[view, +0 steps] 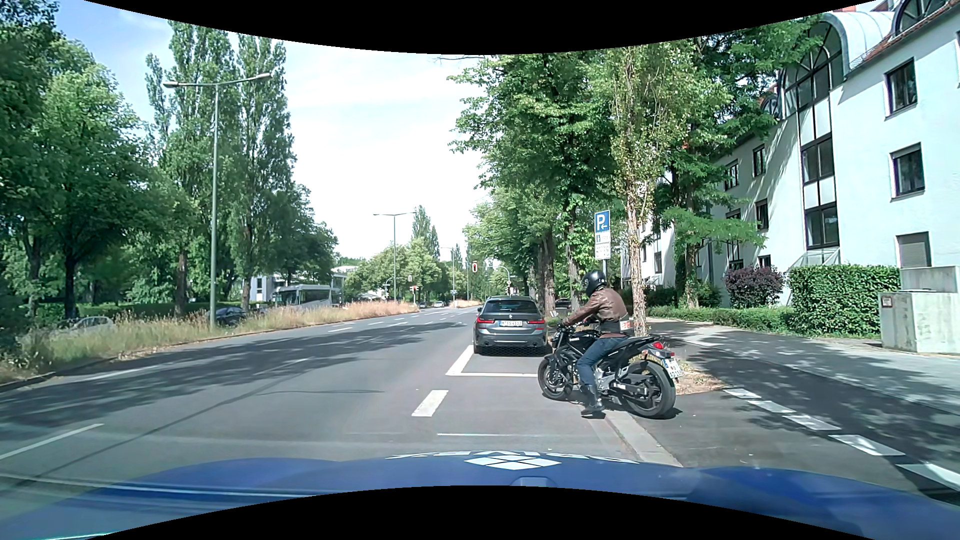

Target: Follow the waypoints while adhering to traffic rules and regulations

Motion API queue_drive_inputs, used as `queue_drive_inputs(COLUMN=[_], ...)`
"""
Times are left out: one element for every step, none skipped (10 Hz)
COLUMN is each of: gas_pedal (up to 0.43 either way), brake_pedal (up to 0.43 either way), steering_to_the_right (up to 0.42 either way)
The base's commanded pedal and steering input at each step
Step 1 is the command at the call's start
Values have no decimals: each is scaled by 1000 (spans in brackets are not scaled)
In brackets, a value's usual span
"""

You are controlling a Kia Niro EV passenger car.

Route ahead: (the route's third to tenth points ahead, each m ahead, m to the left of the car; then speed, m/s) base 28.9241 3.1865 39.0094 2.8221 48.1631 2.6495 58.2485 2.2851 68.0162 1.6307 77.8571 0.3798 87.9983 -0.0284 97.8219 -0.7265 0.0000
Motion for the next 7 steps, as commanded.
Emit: queue_drive_inputs(gas_pedal=[0, 0, 0, 0, 0, 0, 0], brake_pedal=[396, 396, 396, 390, 390, 390, 390], steering_to_the_right=[-28, -28, -28, -28, -28, -28, -28])
